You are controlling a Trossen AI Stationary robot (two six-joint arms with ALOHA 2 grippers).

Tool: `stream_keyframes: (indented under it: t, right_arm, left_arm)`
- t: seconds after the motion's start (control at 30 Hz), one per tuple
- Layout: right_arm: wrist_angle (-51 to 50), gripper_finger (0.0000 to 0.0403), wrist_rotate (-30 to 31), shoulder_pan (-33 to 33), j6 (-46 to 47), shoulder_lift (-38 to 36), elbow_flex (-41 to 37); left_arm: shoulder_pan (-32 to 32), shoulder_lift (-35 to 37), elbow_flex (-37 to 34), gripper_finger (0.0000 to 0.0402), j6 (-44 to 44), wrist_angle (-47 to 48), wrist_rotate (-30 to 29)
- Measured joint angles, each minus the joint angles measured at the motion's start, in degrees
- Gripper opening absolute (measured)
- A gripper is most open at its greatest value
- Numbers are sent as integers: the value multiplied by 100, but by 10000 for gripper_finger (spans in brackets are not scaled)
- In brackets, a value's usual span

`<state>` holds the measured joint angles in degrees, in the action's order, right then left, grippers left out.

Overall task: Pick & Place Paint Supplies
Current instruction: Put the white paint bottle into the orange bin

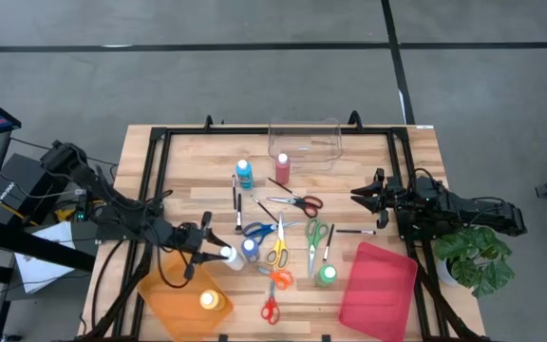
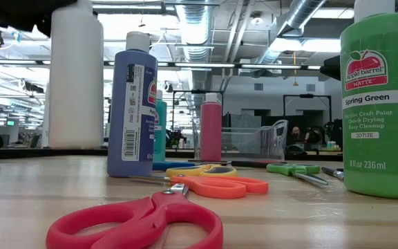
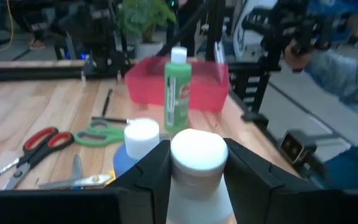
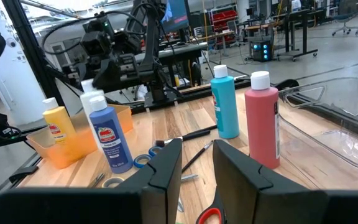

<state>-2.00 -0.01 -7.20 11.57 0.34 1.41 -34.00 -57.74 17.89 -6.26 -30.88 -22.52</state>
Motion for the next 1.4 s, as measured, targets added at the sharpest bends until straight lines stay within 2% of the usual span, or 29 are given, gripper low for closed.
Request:
stream_keyframes:
  t: [0.2,0.37,0.67,0.9,1.1,1.4]
  right_arm:
    - [2,89,0,0,0,0,0]
    - [1,89,0,0,0,0,0]
    - [5,89,0,0,0,1,0]
    - [9,89,0,0,2,2,2]
    - [11,89,0,0,2,0,0]
    - [9,89,0,0,2,0,0]
  left_arm:
    - [-4,501,0,128,137,-6,23]
    - [-98,850,0,121,440,0,25]
    - [-443,1205,103,123,734,88,27]
    - [-643,1196,907,124,779,1283,-24]
    - [-914,1196,1480,121,764,1942,-107]
    - [-1720,1200,2178,124,584,2974,-1098]
